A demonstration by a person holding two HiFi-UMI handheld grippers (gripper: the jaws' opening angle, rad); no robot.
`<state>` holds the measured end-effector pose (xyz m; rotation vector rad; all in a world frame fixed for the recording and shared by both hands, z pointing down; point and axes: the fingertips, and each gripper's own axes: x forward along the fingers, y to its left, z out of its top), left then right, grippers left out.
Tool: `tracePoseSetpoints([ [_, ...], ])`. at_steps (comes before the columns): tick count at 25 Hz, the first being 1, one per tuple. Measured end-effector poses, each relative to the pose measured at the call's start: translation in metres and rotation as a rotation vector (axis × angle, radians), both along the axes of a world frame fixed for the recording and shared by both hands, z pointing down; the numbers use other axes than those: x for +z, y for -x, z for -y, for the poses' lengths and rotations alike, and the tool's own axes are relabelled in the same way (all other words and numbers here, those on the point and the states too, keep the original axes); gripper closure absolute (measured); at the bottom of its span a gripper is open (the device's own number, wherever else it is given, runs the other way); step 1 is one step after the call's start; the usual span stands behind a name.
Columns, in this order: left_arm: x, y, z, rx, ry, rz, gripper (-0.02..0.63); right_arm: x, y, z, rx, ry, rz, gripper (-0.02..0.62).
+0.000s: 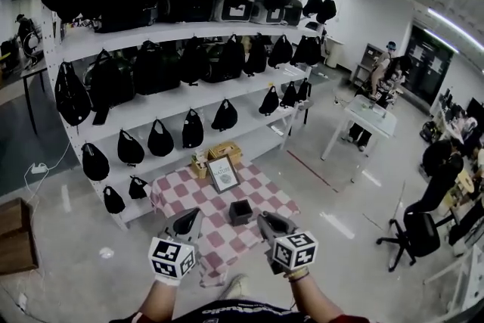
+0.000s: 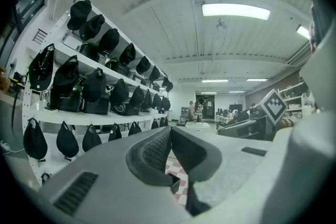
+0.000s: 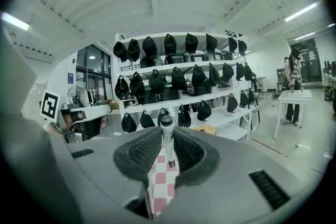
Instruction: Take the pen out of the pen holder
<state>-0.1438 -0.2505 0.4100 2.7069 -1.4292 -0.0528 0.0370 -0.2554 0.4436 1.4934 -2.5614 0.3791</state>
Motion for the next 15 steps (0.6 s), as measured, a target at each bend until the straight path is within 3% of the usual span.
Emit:
tracePoseSetpoints([
  [8, -0.01, 0.009, 0.001, -0.007, -0.038, -0.021, 0.601, -0.025, 0.012, 0.003, -0.017, -0.097, -0.047, 0.522],
  [15, -0.016, 0.012, 0.007, -0.004, -0.043, -0.026, 0.601, -0.024, 0.021, 0.009, -0.019, -0.1, -0.078, 0.529],
])
